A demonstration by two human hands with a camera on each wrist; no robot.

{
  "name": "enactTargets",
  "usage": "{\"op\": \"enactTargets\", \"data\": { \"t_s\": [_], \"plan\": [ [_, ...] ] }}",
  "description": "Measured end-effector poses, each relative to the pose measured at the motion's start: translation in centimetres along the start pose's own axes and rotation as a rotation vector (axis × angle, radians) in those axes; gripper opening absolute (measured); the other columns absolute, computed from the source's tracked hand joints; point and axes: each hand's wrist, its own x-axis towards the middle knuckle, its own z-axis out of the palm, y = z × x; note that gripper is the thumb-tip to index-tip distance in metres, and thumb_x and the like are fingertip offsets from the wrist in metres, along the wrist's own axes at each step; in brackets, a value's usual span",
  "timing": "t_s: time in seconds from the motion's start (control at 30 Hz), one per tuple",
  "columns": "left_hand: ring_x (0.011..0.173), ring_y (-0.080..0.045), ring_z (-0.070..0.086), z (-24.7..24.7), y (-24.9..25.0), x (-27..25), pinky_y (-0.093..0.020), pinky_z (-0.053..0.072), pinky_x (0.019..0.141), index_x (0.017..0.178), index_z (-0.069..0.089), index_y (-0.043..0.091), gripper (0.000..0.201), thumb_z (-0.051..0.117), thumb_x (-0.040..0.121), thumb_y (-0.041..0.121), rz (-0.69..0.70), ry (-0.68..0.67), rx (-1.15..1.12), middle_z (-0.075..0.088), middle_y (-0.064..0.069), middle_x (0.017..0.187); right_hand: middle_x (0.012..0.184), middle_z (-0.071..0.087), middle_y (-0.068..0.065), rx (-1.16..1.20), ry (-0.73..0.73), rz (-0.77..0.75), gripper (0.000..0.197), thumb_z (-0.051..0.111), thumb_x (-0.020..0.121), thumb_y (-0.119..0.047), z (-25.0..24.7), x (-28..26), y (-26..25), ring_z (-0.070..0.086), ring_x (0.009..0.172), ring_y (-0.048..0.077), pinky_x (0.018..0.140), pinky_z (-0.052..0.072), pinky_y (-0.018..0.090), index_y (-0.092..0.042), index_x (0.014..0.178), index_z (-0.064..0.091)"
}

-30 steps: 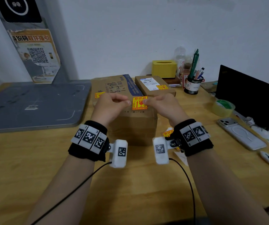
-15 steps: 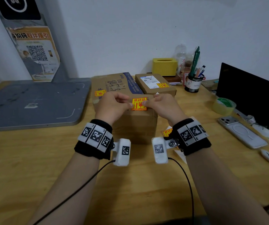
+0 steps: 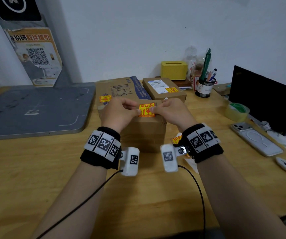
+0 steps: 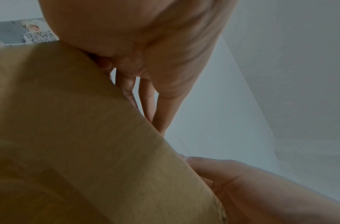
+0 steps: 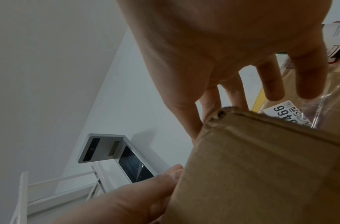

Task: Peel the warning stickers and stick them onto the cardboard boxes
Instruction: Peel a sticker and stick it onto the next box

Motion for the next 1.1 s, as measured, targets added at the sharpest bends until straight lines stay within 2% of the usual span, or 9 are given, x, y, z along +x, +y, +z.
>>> {"op": "enactTargets", "data": {
  "t_s": [0.17,0.37,0.47,0.67,0.77,0.87,0.97,1.1],
  "plan": [
    [0.095,-0.008,0.067,0.1,-0.1,0.2,-0.041,0.054,0.094,0.08,0.068,0.035,0.019,0.083,0.078,0.024,0.004,-0.008,0.031,0.072,0.013,0.09,0.103,0.072,-0.005,-0.04,0.018,-0.002,0.026,0.081,0.077,-0.051,0.3,0.4,0.1,0.043,0.137,0.026,0.109,0.039,0.052,-0.027,0.069,0.079],
    [0.096,-0.008,0.067,0.3,-0.2,0.6,-0.041,0.053,0.095,0.085,0.071,0.034,0.019,0.086,0.075,0.029,-0.016,-0.018,0.089,0.072,0.013,0.091,0.099,0.063,-0.007,-0.045,0.011,0.002,0.024,0.079,0.081,-0.047,0.3,0.1,0.0,0.044,0.137,0.026,0.111,0.038,0.051,-0.024,0.078,0.08],
    [0.095,-0.009,0.067,0.4,-0.3,0.6,-0.042,0.054,0.095,0.084,0.071,0.035,0.019,0.086,0.074,0.029,-0.014,-0.017,0.098,0.072,0.013,0.091,0.095,0.069,-0.007,-0.061,0.019,0.003,0.026,0.079,0.078,-0.051,0.4,0.2,0.0,0.049,0.13,0.028,0.108,0.041,0.053,-0.026,0.071,0.078],
    [0.096,-0.01,0.067,0.4,-0.4,0.8,-0.042,0.054,0.095,0.083,0.071,0.036,0.019,0.086,0.073,0.03,-0.005,-0.024,0.109,0.072,0.013,0.091,0.08,0.067,-0.006,-0.069,0.048,-0.029,0.03,0.078,0.072,-0.056,0.6,0.0,-0.1,0.055,0.118,0.034,0.101,0.046,0.057,-0.028,0.063,0.078],
    [0.097,-0.01,0.066,0.4,-0.5,0.9,-0.043,0.053,0.095,0.083,0.071,0.036,0.019,0.086,0.073,0.031,-0.008,-0.025,0.111,0.072,0.013,0.092,0.078,0.068,-0.006,-0.082,0.045,-0.041,0.03,0.079,0.075,-0.053,0.5,-0.2,-0.2,0.056,0.116,0.031,0.102,0.045,0.057,-0.026,0.063,0.077],
    [0.096,-0.01,0.067,0.4,-0.5,0.9,-0.043,0.054,0.095,0.082,0.071,0.036,0.019,0.087,0.073,0.031,-0.008,-0.024,0.114,0.072,0.013,0.092,0.079,0.068,-0.006,-0.093,0.056,-0.037,0.03,0.079,0.073,-0.054,0.5,-0.3,-0.2,0.057,0.115,0.033,0.099,0.048,0.057,-0.027,0.061,0.076],
    [0.095,-0.01,0.066,0.4,-0.5,0.9,-0.043,0.054,0.094,0.08,0.07,0.037,0.019,0.086,0.073,0.03,-0.006,-0.023,0.119,0.072,0.013,0.091,0.082,0.07,-0.005,-0.092,0.051,-0.024,0.028,0.082,0.073,-0.053,0.3,-0.6,-0.5,0.059,0.112,0.029,0.093,0.053,0.05,-0.027,0.062,0.076],
    [0.094,-0.008,0.065,0.5,-0.7,0.6,-0.043,0.053,0.095,0.08,0.071,0.036,0.017,0.086,0.074,0.032,0.012,0.0,0.133,0.071,0.015,0.089,0.082,0.068,-0.01,-0.076,0.013,-0.045,0.019,0.083,0.082,-0.042,-0.2,-1.6,-0.9,0.062,0.095,0.012,0.08,0.049,0.034,-0.026,0.072,0.077]
  ]
}}
